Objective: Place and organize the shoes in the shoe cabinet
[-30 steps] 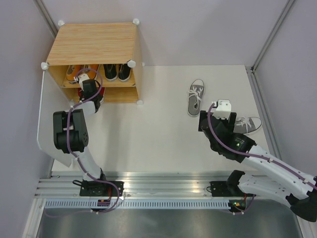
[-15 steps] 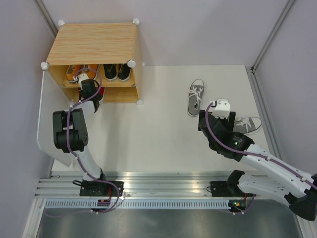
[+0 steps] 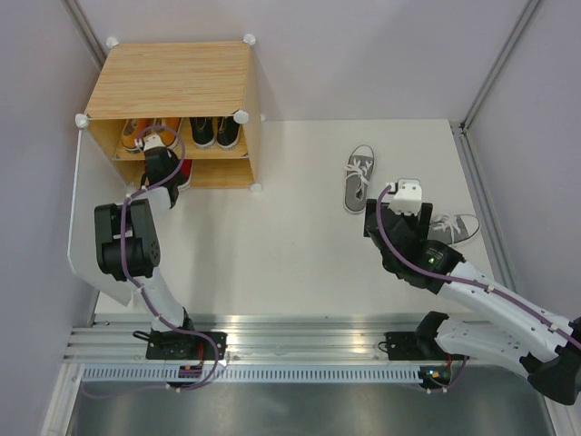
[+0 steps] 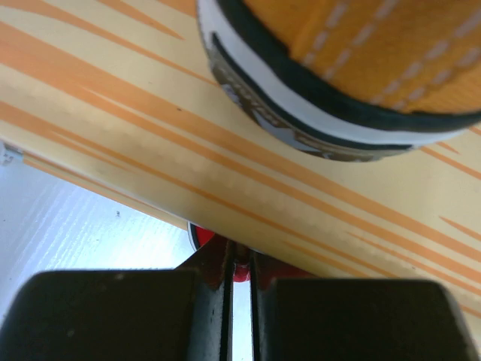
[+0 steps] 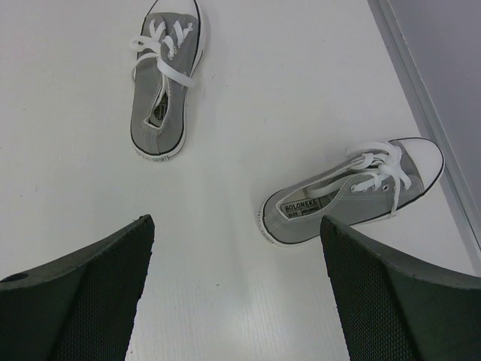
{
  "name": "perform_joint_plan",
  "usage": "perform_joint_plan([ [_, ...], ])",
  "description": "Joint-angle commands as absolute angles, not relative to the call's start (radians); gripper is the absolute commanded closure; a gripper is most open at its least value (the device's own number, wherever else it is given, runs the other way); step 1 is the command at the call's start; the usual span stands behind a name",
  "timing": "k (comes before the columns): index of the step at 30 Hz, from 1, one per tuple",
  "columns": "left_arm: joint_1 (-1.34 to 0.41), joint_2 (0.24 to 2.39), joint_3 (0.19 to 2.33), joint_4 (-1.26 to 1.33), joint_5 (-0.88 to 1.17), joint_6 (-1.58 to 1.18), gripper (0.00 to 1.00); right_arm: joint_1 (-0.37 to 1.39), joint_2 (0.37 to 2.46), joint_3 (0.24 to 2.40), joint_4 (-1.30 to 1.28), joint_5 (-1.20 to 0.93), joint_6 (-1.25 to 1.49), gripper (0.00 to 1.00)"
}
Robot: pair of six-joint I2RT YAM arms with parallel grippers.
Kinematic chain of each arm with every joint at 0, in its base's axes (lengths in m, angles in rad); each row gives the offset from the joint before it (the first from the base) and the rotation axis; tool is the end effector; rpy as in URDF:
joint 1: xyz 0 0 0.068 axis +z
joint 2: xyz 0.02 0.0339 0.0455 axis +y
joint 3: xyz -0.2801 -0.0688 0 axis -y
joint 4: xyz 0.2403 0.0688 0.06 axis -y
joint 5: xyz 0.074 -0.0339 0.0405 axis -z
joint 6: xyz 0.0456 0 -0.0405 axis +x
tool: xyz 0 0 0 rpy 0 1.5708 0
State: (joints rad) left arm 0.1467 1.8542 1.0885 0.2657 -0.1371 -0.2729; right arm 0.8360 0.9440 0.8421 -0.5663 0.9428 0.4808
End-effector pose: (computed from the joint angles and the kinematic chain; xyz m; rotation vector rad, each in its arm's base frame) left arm 0.4123 0.0672 0.2020 -0.5122 2.0018 0.0642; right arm 0.1480 0.1088 0.3132 0.1258 1.9446 -0.2017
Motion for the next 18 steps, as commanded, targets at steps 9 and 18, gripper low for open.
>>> perform_joint_plan([
  [9, 0.121, 1.761, 1.014, 0.471, -0.031, -0.224, 0.98, 0.818, 0.925, 0.827, -0.515, 0.940, 0.463, 0.05],
  [18, 0.127, 1.827, 1.100, 0.422, -0.095, -0.225, 0.98, 0.804, 0.925, 0.819, -0.511, 0.928, 0.456, 0.05],
])
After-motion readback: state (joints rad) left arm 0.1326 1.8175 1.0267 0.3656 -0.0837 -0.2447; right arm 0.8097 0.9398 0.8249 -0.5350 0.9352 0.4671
